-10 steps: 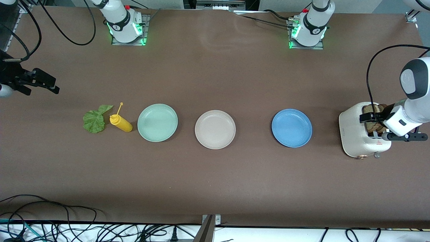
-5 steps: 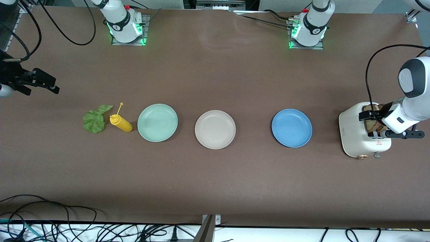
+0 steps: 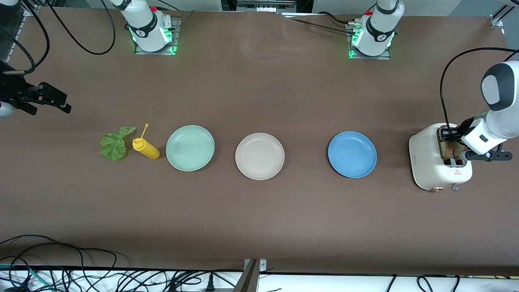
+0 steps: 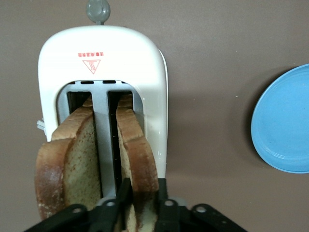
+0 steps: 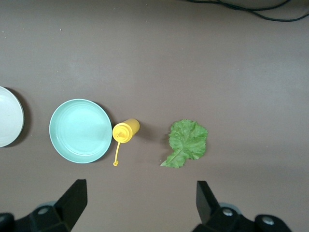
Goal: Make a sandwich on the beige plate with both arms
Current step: 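Lower the left gripper onto a bread slice in the toaster and grasp, then lift the bread slice out of the toaster with the left gripper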
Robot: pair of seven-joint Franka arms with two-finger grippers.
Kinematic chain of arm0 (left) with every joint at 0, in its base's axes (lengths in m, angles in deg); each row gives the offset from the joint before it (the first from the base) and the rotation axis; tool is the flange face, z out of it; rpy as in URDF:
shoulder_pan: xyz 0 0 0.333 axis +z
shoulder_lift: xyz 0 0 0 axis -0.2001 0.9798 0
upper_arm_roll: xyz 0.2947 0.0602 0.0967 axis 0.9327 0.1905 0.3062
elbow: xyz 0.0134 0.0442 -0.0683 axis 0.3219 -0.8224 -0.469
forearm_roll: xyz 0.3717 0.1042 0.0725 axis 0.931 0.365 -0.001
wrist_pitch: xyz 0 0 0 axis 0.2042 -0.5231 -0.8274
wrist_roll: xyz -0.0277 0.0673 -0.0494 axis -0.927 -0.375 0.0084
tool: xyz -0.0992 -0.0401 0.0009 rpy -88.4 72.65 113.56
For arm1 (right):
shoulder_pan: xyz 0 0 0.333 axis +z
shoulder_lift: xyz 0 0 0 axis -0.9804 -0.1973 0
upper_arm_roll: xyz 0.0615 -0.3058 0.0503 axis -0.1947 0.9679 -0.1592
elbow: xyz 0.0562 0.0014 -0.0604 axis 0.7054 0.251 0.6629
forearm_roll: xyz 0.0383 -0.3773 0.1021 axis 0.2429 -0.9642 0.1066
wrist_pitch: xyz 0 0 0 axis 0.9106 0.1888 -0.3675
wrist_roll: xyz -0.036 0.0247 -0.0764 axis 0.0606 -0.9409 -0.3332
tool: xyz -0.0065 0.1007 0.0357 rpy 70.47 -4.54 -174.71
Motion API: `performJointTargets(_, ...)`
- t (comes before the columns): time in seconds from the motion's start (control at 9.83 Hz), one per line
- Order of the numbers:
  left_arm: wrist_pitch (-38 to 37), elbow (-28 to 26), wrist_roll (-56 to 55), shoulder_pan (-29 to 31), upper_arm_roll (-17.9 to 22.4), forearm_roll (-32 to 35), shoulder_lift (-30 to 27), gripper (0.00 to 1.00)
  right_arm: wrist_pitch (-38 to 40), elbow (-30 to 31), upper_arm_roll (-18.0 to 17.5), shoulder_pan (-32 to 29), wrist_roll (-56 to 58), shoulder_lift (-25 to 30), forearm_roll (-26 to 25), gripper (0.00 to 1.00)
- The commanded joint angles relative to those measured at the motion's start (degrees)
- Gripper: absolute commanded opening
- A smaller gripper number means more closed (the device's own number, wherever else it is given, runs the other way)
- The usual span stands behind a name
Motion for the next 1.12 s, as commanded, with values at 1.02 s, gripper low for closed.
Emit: performJointTargets(1.02,-17.18,13.76,7.29,-0.03,-0.61,-10.72,-1.42,0.00,0.73,-0.42,-0.02,0.02,-0.17,0.26,0.34,1.00)
